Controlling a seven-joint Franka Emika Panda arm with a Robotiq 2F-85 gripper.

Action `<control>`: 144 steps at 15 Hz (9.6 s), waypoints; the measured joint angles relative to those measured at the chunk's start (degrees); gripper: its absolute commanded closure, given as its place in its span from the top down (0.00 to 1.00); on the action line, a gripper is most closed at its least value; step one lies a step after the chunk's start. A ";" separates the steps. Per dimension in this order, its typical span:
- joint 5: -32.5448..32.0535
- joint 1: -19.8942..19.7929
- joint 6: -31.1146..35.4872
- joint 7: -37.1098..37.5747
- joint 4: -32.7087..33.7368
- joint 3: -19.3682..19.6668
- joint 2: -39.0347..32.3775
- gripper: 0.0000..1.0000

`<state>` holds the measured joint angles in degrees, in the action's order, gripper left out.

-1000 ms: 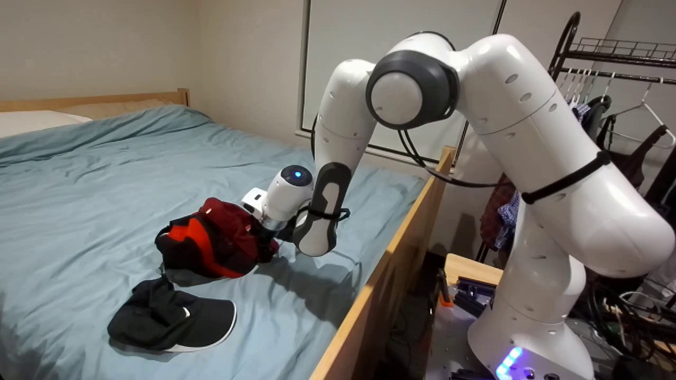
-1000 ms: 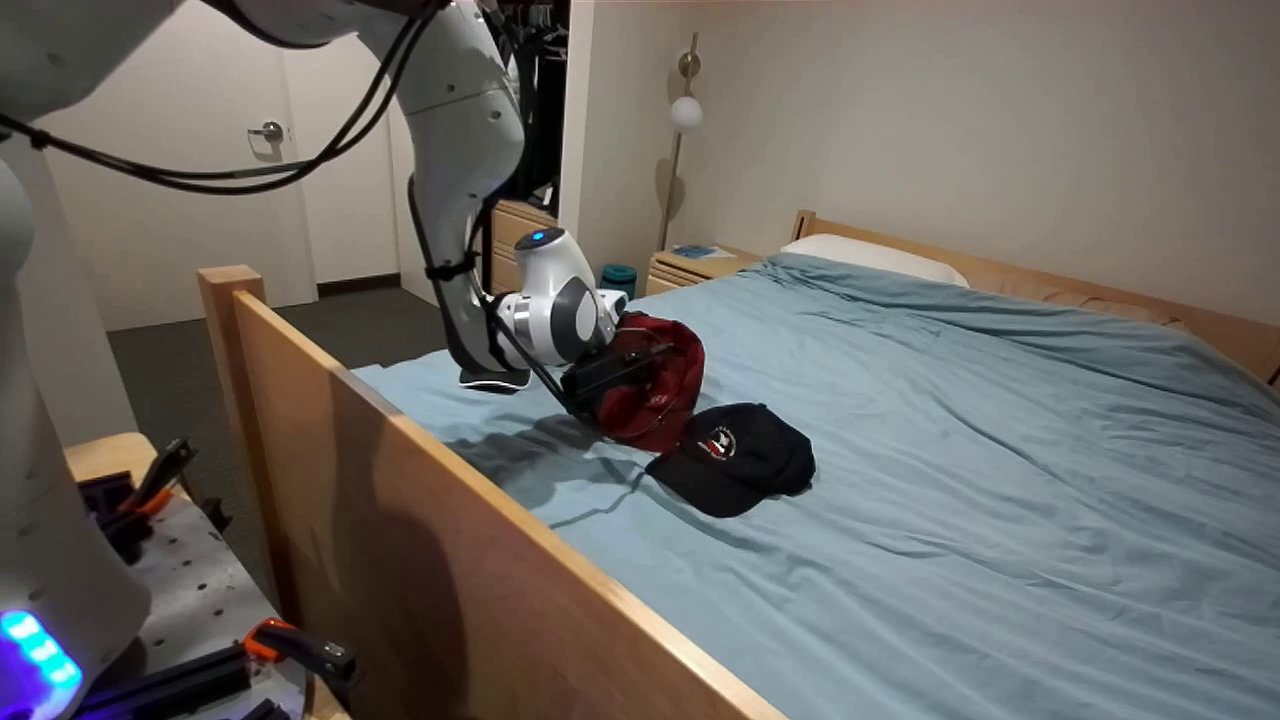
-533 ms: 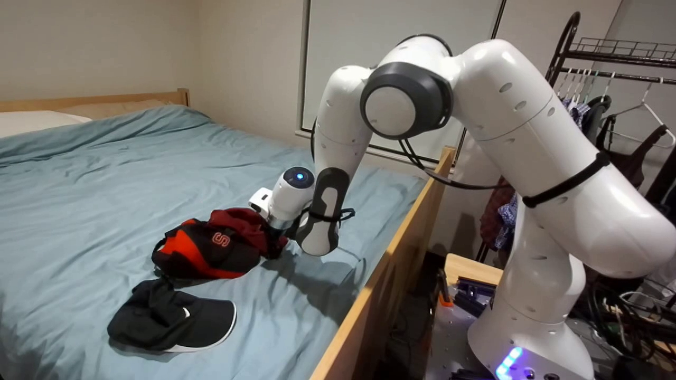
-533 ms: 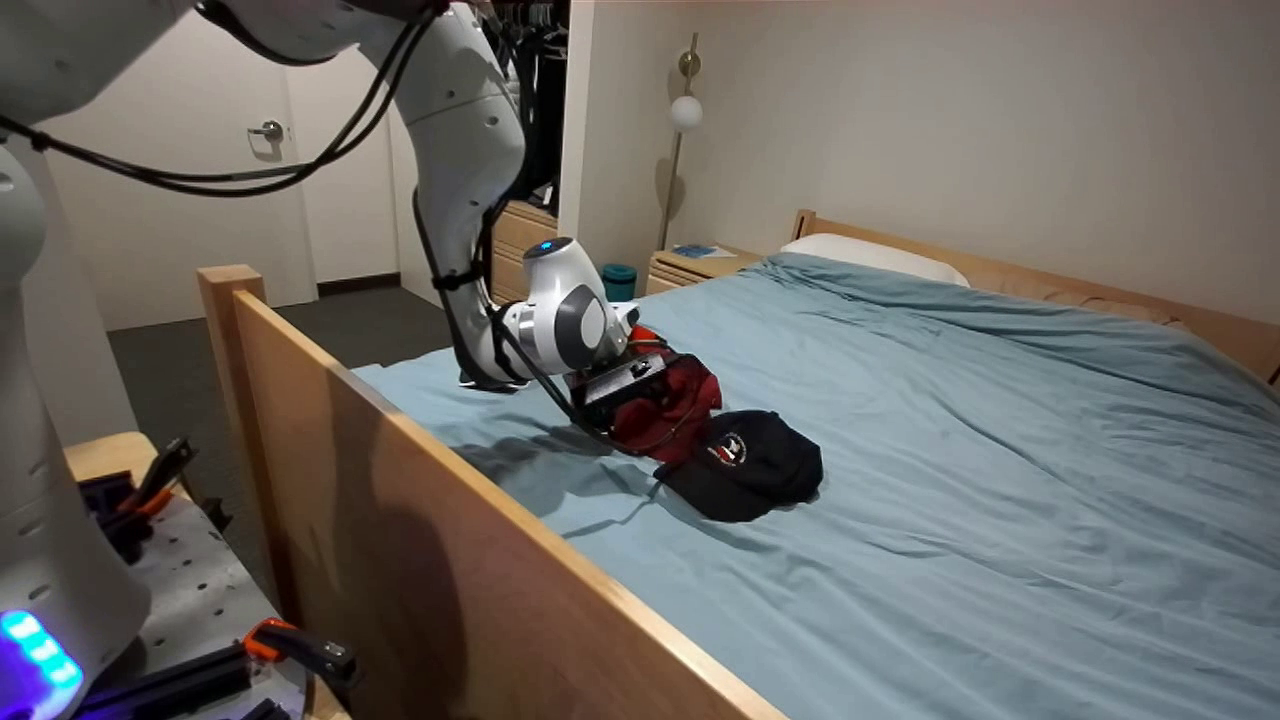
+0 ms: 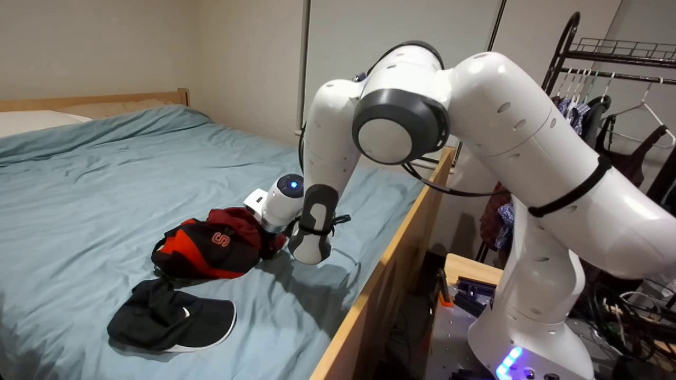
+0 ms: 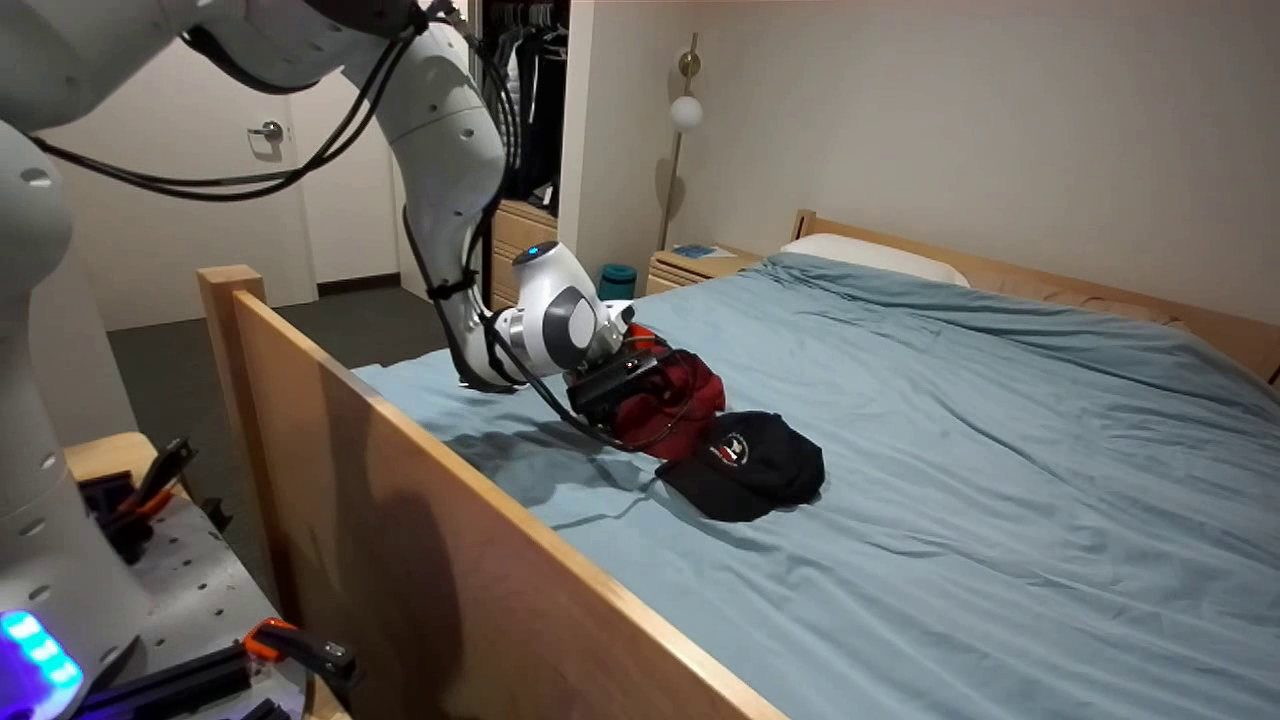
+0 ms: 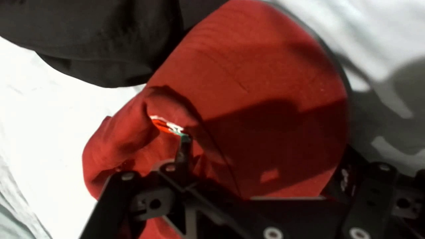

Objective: Move the caps to the right

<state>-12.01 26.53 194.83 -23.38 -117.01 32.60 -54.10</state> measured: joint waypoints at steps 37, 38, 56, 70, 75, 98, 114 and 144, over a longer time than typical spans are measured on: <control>5.19 1.95 -5.39 4.16 -3.22 14.87 19.78 0.04; 3.00 -2.29 -5.67 4.16 -3.46 10.30 21.69 0.04; 5.76 -46.65 -15.10 -3.77 -7.30 -35.17 28.85 0.04; 4.44 -32.86 -12.77 7.57 2.96 -6.01 13.73 0.04; 0.56 -37.29 -12.05 7.23 8.75 -8.70 6.34 0.04; -5.22 -70.22 -40.28 -46.66 14.07 -43.67 8.65 0.98; 32.83 -53.43 -66.08 -47.48 9.00 -42.06 24.07 1.00; 21.89 -27.41 -21.24 -12.33 9.23 -54.59 6.99 0.74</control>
<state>9.88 -0.88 173.60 -35.71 -107.78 -21.99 -47.11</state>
